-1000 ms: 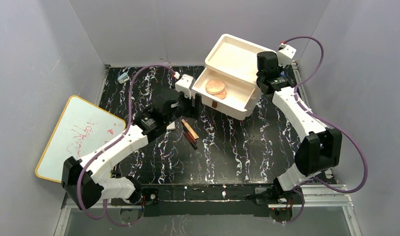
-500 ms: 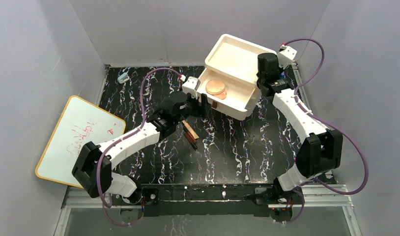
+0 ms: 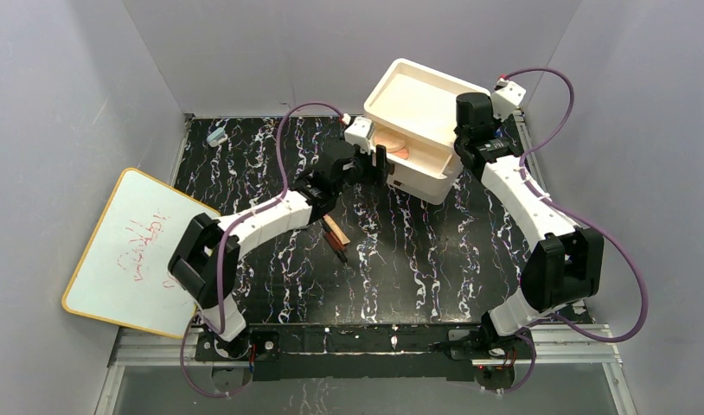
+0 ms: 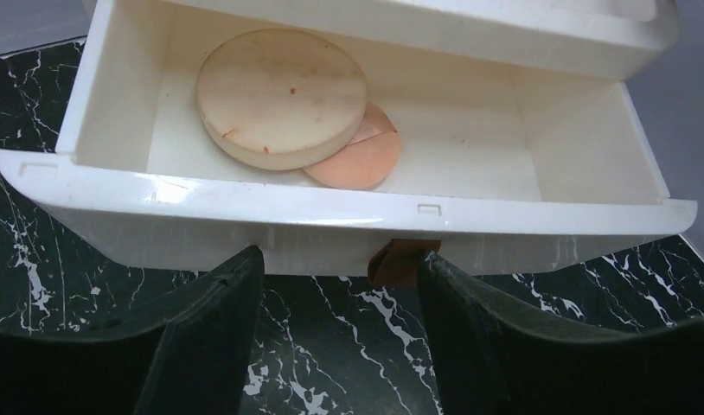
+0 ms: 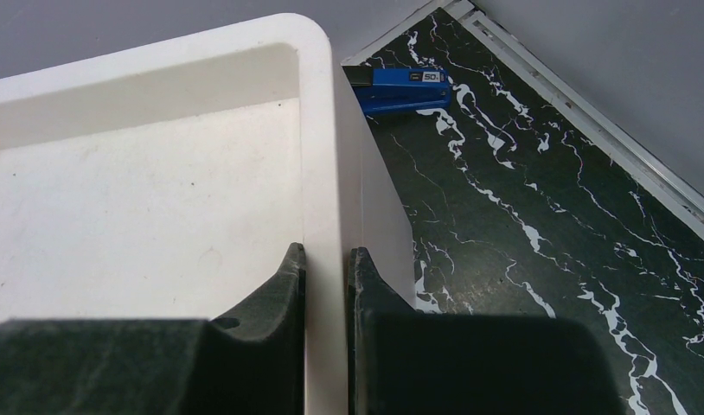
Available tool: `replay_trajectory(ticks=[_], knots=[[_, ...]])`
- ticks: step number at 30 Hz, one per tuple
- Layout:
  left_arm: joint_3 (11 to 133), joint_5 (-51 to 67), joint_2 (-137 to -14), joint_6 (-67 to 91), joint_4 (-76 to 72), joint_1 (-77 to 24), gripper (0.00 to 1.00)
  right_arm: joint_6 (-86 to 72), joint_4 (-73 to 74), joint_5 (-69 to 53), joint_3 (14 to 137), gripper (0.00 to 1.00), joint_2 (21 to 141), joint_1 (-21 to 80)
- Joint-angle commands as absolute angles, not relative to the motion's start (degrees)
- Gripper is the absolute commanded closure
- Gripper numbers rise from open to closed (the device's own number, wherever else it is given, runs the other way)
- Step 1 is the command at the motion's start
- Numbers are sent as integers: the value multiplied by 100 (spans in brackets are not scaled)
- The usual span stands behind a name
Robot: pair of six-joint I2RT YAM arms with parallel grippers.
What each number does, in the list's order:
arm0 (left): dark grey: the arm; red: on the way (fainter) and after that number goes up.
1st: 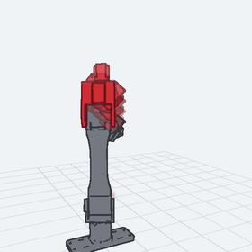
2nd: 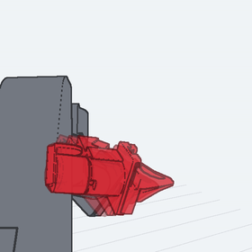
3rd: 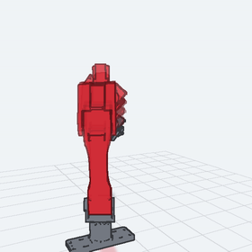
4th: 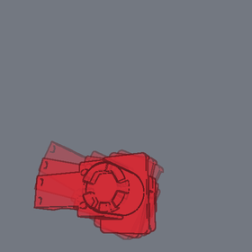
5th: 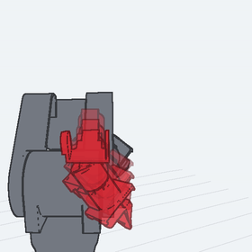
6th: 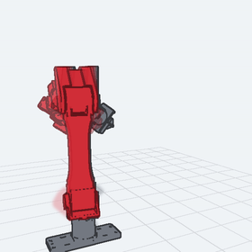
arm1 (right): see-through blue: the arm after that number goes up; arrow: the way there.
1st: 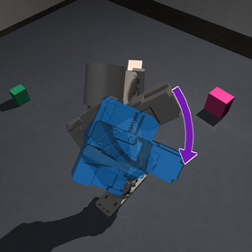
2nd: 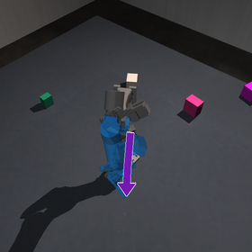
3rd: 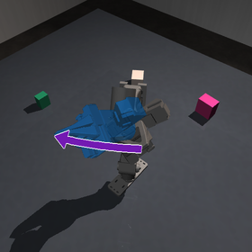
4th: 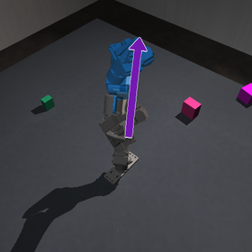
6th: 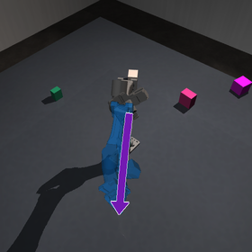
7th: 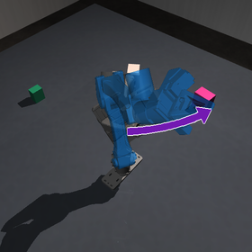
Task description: Organize the makeup
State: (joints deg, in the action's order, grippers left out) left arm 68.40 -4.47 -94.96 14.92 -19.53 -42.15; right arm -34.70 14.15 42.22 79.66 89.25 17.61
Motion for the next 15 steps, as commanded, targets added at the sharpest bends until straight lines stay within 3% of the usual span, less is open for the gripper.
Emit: replay_trajectory(ticks=[1, 15], knots=[[7408, -446, -9720, 1364, -2211, -4232, 37, -3624, 3156, 3734, 7427, 99, 9359, 1740], [9009, -418, -11214, 669, -2130, -4228, 36, -3534, 3129, 3566, 7491, 99, 9407, 1815]])
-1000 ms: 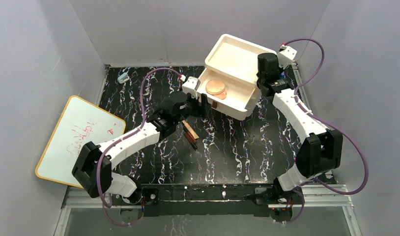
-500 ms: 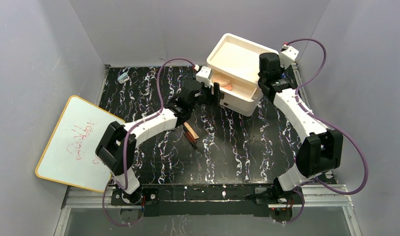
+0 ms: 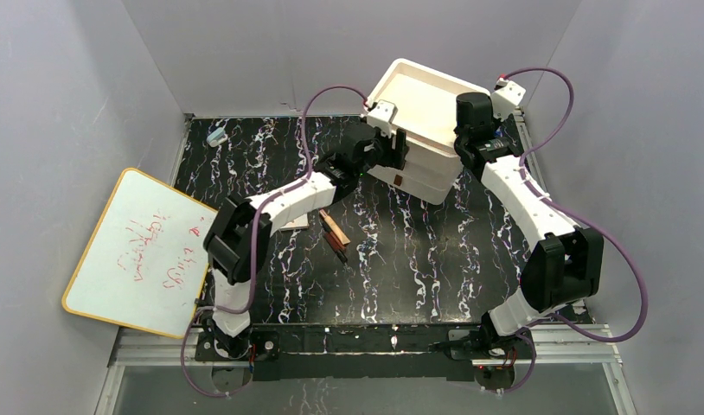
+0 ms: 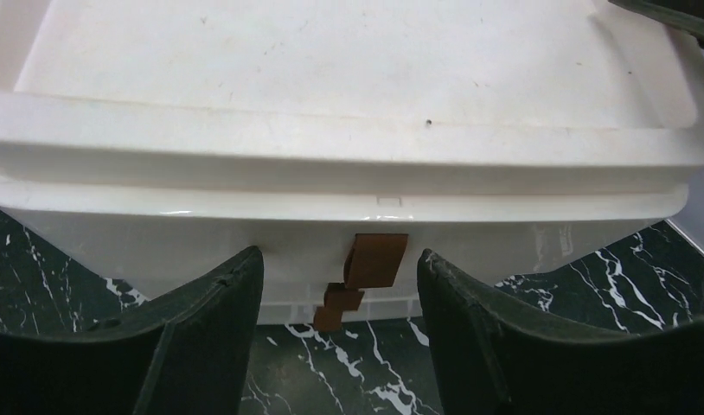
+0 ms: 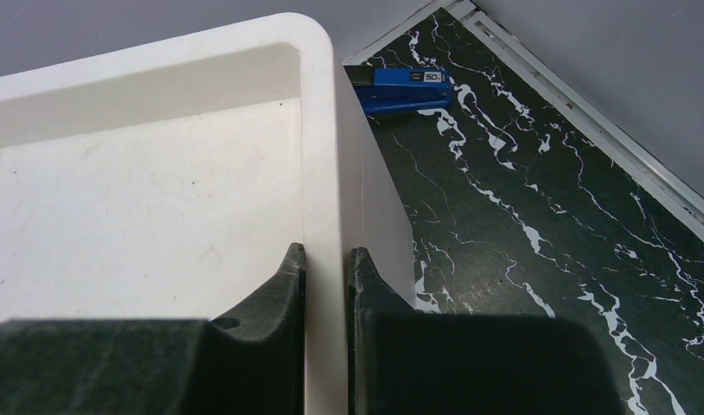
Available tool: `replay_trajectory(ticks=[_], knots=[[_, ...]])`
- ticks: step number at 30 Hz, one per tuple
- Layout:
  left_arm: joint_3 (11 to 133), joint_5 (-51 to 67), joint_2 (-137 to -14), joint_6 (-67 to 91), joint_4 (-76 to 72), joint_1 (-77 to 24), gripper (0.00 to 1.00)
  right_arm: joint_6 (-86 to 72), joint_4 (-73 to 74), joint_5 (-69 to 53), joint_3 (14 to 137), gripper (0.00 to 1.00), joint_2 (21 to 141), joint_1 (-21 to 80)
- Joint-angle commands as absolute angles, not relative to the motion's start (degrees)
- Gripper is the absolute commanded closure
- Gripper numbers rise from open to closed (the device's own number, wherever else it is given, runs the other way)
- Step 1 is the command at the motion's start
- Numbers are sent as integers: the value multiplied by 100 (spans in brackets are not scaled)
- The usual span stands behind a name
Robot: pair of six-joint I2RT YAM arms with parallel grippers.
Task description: Organize the makeup
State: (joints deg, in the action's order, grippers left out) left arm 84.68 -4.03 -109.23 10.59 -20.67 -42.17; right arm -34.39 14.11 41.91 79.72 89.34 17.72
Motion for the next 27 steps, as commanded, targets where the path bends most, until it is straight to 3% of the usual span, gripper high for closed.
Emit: replay_trajectory(ticks=[1, 6, 14, 27], knots=[[9101, -427, -11311, 623, -2122, -4233, 36, -3526, 3125, 3560, 7482, 99, 9398, 1818], [9300, -426, -11550, 560, -2195, -4235, 36, -3516, 3120, 3527, 7455, 99, 9397, 1819], [8034, -374, -11125, 913, -3090, -4230, 36, -3515, 3076, 3427, 7437, 99, 9462, 1828], [7533, -422, -11432, 1276, -4238, -4231, 38, -3482, 3041, 3434, 7418, 99, 9479, 1848]])
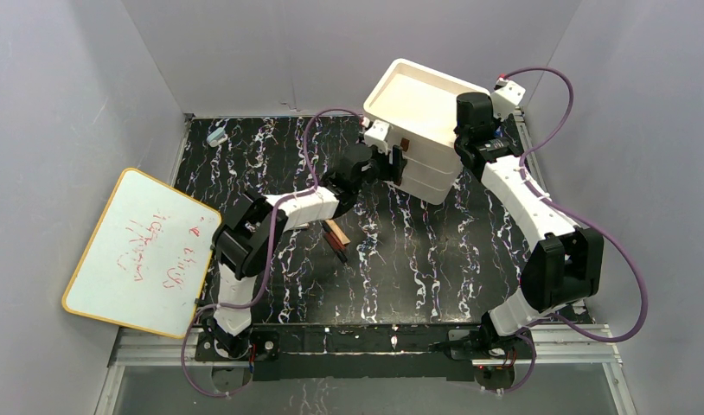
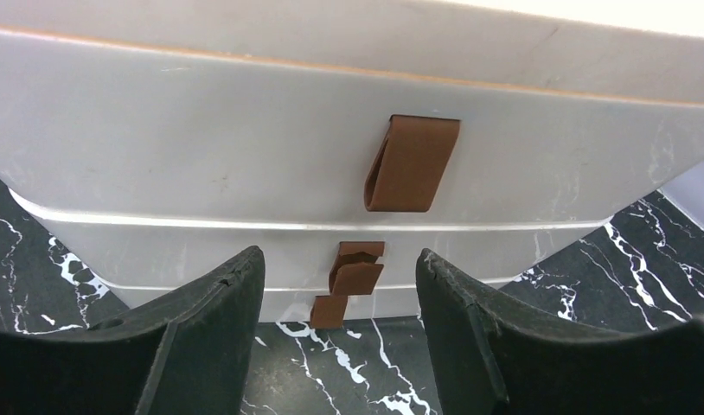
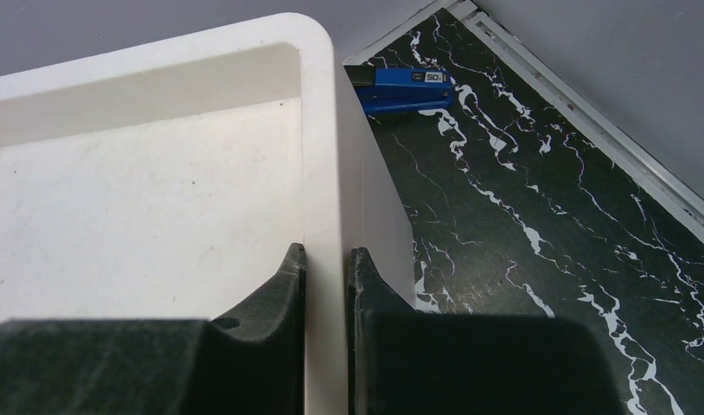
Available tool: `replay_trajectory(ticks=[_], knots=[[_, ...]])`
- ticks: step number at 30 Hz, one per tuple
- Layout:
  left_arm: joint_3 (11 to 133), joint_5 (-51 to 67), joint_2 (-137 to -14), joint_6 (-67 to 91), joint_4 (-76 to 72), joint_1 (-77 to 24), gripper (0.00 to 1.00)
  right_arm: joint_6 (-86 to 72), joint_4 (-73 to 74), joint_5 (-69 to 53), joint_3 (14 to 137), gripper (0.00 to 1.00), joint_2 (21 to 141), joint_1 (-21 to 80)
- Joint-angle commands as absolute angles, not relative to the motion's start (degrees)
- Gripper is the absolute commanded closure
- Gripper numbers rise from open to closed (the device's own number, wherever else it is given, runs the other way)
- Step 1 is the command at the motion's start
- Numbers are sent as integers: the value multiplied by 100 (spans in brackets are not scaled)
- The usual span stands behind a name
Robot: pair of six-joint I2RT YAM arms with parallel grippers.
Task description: Organize the makeup
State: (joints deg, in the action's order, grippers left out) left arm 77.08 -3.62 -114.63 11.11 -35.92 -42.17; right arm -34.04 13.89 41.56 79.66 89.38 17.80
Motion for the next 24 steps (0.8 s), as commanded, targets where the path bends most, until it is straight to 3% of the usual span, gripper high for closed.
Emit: replay_trajectory(ticks=[1, 10, 14, 22, 24], knots=[[7575, -403, -11497, 1303, -4260, -4228, 38, -3473, 3041, 3449, 7418, 99, 9483, 1844], [7794, -528, -11997, 1367, -4405, -4348, 41, -3381, 3032, 3521, 7474, 99, 9514, 1846], [7721, -793, -12033, 1348, -4592, -4391, 48, -3366, 3032, 3509, 7488, 99, 9531, 1841], [7268, -1411, -11880, 1192, -5349, -4465, 71, -3346, 2989, 3489, 7394, 99, 9571, 1848], [7245, -1400, -11875, 1151, -5362, -4465, 81, -3342, 2974, 3468, 7374, 99, 9587, 1846]])
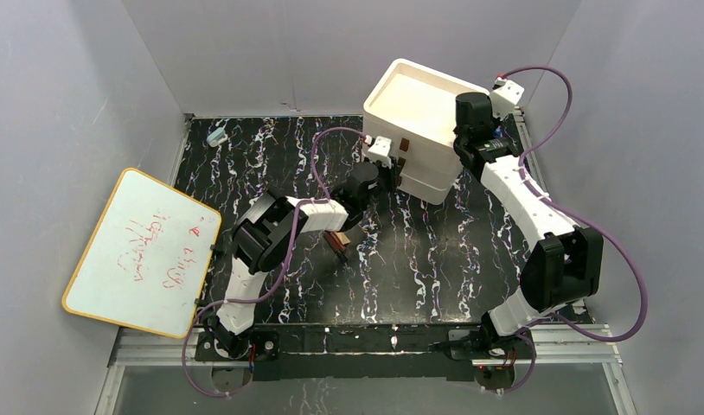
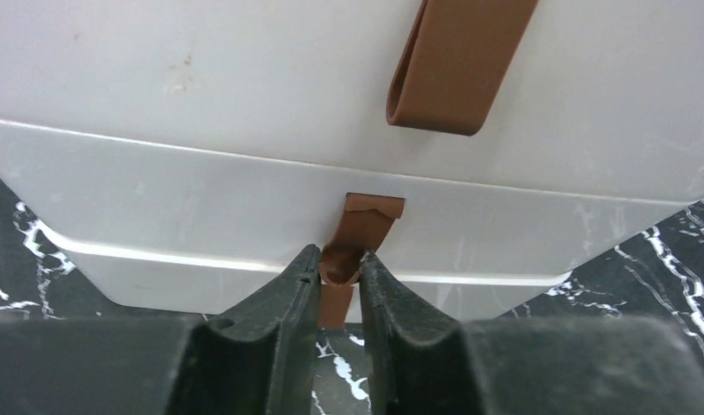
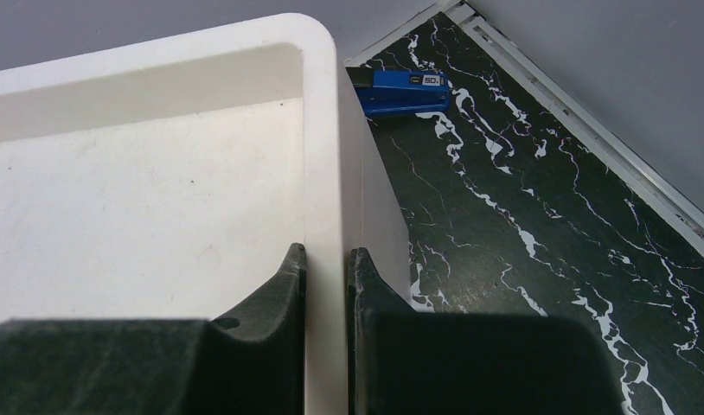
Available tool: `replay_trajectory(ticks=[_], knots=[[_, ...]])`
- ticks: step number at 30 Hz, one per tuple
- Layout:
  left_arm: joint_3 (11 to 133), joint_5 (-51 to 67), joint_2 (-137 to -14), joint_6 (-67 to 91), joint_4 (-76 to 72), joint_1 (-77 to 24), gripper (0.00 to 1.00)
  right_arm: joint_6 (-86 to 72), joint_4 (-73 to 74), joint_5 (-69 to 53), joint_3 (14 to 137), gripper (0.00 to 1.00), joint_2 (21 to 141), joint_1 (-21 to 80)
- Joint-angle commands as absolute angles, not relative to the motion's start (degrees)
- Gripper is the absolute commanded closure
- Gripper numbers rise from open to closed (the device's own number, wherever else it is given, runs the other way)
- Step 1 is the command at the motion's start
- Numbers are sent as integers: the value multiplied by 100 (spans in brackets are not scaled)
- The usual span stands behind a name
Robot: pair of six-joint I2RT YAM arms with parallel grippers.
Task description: Organize the makeup
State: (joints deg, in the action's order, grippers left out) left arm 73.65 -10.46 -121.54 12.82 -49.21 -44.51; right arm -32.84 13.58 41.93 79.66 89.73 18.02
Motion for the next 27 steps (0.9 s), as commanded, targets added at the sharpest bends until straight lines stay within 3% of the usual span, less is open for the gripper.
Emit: replay_trajectory(ticks=[1, 3, 14, 27], knots=[[7232, -1398, -11869, 1138, -5361, -4465, 90, -3348, 2971, 3457, 7374, 99, 9587, 1850], [7160, -1389, -11840, 1126, -5365, -4465, 100, -3348, 2963, 3450, 7366, 99, 9597, 1847], [6826, -1264, -11559, 1108, -5379, -4466, 100, -3338, 2962, 3412, 7330, 99, 9585, 1843], [4857, -1748, -10119, 1127, -5377, -4520, 100, -3347, 2970, 3416, 7330, 99, 9536, 1852]])
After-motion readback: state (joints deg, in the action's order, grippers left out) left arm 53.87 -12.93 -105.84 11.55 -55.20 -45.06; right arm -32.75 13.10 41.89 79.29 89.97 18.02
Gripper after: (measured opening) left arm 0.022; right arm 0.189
